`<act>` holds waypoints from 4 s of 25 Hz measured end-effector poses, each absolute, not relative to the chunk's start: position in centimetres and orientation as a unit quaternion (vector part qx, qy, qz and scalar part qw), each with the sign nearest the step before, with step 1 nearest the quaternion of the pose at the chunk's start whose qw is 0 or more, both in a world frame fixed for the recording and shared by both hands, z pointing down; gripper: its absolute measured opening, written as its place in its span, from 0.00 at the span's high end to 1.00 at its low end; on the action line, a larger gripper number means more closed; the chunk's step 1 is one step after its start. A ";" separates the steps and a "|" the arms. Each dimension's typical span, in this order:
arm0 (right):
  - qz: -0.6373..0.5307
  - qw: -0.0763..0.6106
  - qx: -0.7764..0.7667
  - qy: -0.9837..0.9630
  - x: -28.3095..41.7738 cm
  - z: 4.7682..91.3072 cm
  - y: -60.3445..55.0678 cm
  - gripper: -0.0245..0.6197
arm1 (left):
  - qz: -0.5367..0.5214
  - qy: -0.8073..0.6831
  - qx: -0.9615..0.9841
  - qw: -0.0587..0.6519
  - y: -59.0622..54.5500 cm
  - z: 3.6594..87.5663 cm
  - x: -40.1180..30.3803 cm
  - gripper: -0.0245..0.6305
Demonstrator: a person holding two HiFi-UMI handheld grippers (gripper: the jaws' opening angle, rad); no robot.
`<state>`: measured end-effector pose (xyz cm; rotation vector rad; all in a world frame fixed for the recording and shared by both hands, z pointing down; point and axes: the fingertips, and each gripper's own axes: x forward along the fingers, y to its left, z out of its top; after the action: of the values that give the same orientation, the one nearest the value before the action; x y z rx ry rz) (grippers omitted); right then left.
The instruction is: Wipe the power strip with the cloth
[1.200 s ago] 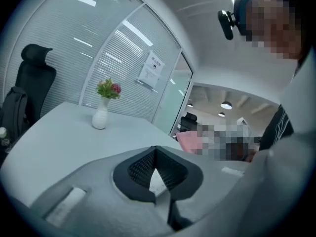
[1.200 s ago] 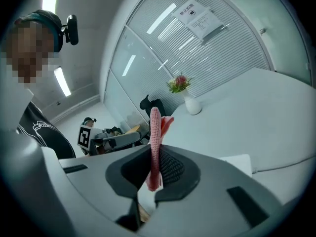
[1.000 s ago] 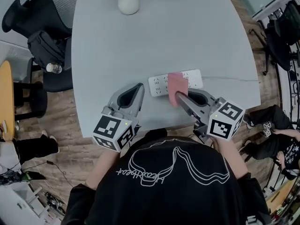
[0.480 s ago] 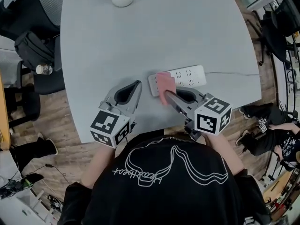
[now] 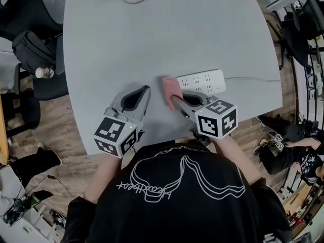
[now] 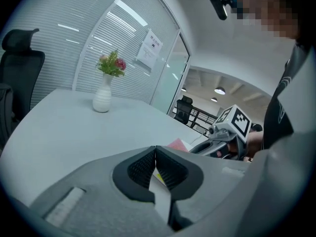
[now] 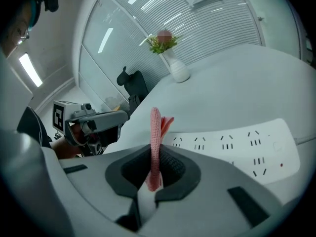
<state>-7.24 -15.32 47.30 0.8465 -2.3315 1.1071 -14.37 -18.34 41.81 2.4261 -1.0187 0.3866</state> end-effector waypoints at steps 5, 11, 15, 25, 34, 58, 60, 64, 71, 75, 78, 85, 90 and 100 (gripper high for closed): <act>0.390 0.235 0.315 -0.833 -6.3 48.6 -15.2 0.90 | 0.135 -0.365 0.889 0.243 -18.0 42.5 -13.7 0.94; 0.388 0.262 0.317 -0.825 -6.8 49.0 -15.5 0.90 | 0.142 -0.356 0.897 0.220 -17.8 42.2 -13.9 0.95; 0.388 0.274 0.322 -0.819 -7.1 49.3 -15.6 0.90 | 0.143 -0.359 0.896 0.219 -17.9 42.1 -14.6 0.94; 0.398 0.291 0.357 -0.793 -4.3 50.0 -16.0 0.90 | 0.135 -0.357 0.901 0.206 -17.2 41.8 -14.4 0.94; 0.406 0.282 0.416 -0.763 1.2 50.1 -16.5 0.90 | 0.142 -0.344 0.901 0.221 -16.3 42.3 -13.9 0.94; 0.386 0.306 0.519 -0.698 12.8 49.8 -19.2 0.91 | 0.153 -0.354 0.891 0.238 -16.4 43.6 -15.3 0.94; 0.383 0.303 0.519 -0.701 12.6 49.4 -19.2 0.91 | 0.152 -0.354 0.891 0.239 -16.5 43.5 -15.3 0.95; 0.379 0.281 0.515 -0.715 11.7 47.8 -19.5 0.91 | 0.151 -0.352 0.893 0.238 -16.5 43.3 -15.2 0.95; 0.354 0.261 0.470 -0.766 6.3 44.9 -19.6 0.91 | 0.152 -0.350 0.890 0.249 -16.2 43.8 -15.0 0.95; 0.346 0.264 0.422 -0.795 1.8 44.4 -18.6 0.91 | 0.147 -0.349 0.888 0.261 -16.1 44.1 -14.8 0.95; 0.342 0.280 0.388 -0.809 -1.1 45.2 -17.4 0.91 | 0.144 -0.350 0.886 0.267 -16.0 44.3 -14.6 0.95; 0.340 0.313 0.327 -0.824 -6.3 47.7 -15.9 0.91 | 0.145 -0.357 0.883 0.267 -16.0 44.3 -14.9 0.95; 0.323 0.341 0.316 -0.824 -7.4 48.6 -15.7 0.91 | 0.142 -0.363 0.881 0.267 -16.1 43.9 -15.4 0.94; 0.325 0.360 0.324 -0.812 -7.4 49.7 -15.7 0.91 | 0.127 -0.362 0.882 0.275 -15.6 43.7 -16.1 0.94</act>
<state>-7.42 -15.74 49.66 0.8346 -2.0941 0.8365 -16.13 -15.62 43.70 2.3703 -0.9730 0.3424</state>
